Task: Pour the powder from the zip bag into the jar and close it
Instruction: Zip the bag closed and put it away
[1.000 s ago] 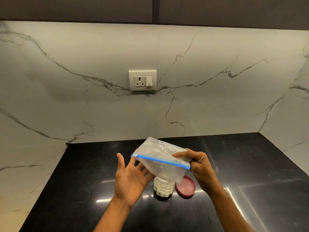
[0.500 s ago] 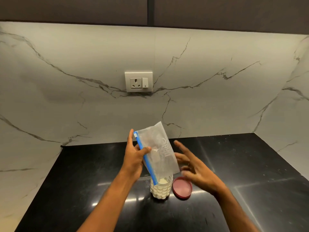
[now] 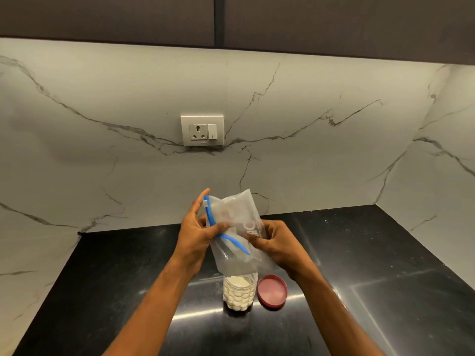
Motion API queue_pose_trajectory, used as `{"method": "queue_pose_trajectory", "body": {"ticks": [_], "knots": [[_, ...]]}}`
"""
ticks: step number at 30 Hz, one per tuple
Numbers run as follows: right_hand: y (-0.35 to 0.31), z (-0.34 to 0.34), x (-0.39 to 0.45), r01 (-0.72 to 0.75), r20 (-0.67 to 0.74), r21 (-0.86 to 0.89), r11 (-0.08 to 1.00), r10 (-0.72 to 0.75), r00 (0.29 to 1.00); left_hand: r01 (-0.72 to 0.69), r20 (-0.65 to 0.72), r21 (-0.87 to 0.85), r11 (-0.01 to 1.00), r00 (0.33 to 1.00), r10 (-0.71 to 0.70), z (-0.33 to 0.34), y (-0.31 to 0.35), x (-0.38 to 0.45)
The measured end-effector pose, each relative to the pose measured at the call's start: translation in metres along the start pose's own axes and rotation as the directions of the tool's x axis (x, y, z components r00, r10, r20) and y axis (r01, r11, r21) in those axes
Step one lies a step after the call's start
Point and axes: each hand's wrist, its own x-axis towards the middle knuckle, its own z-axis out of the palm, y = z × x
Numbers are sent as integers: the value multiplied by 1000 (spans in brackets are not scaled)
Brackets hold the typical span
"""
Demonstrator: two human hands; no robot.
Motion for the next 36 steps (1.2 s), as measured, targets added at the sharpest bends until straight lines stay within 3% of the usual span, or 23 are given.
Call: {"method": "queue_pose_trajectory", "body": {"ticks": [2,4,8,11,18,29,33,36], "knots": [[0,3,3,14,-35,-29,999,-16,999,-1,-6,-1,1000,1000,1,-1,-2,0],[2,4,4,33,-92,-65,997,-39,995,92,2,2,996,996,-92,-1,-3,-1],[3,4,2,103,-188,-169,980,-135,973,264,72,198,944,957,-282,4,-2,-7],[4,6,-1,100,-176,-128,987,-122,977,306,6,150,940,951,-310,5,-3,-9],[0,-4,-10,15,-38,20,1000,-14,999,260,34,101,960,964,-265,3,0,-14],[-6,-4,-24,-9,16,226,974,6,1000,64,100,-94,993,994,-55,0,-2,-28],[-6,-2,-27,-15,-4,204,979,16,1000,77,123,-124,989,990,-62,-2,-3,-32],[-5,-4,-29,1,13,116,993,-3,1000,132,140,-47,990,982,-124,-6,-3,-32]]}}
